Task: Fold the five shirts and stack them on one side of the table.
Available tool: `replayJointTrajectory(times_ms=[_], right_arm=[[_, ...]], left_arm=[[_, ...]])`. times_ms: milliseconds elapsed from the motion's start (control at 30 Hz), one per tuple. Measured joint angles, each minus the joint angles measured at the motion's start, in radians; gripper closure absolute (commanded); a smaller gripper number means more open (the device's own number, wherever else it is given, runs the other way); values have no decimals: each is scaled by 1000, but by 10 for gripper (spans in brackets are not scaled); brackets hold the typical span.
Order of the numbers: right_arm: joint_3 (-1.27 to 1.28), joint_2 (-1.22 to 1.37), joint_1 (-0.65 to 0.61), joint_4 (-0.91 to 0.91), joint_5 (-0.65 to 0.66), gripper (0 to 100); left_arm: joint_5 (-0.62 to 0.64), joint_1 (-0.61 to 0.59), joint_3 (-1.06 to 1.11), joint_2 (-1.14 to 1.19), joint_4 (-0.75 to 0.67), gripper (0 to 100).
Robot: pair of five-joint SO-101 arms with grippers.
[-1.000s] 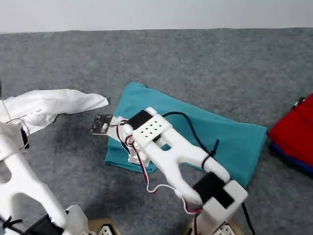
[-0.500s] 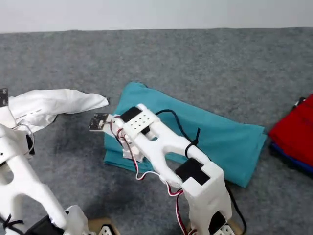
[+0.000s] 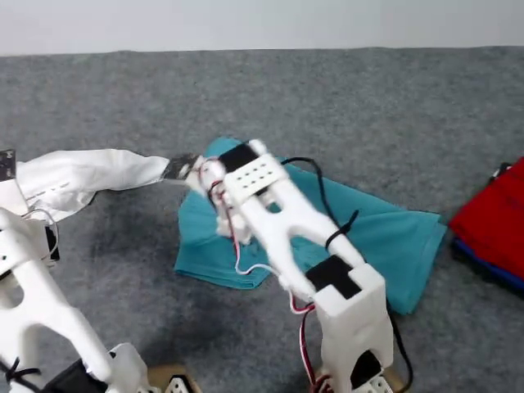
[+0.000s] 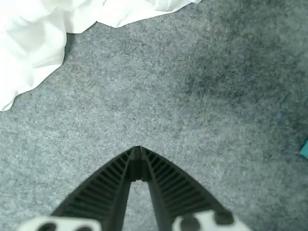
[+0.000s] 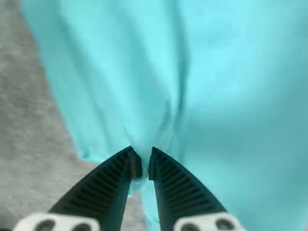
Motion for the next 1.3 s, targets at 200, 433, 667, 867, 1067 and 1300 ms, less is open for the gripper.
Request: replayJointTrajectory(times_ms=[200,433,667,867,1067,1300], right_arm=[[-2,38,86,-57,14,987],[-2,115,138,-118,14,941],[-55,121,153,-133,14,877],[-129,127,175,-186,17,876],[-155,184,230,-218,17,879],[-244,187,178,-60,18,880]], left_arm=[[0,0,0,0,0,998],[0,0,0,0,0,998],[0,0,0,0,0,998],[0,0,0,0,0,998],[0,0,0,0,0,998],[0,0,0,0,0,998]])
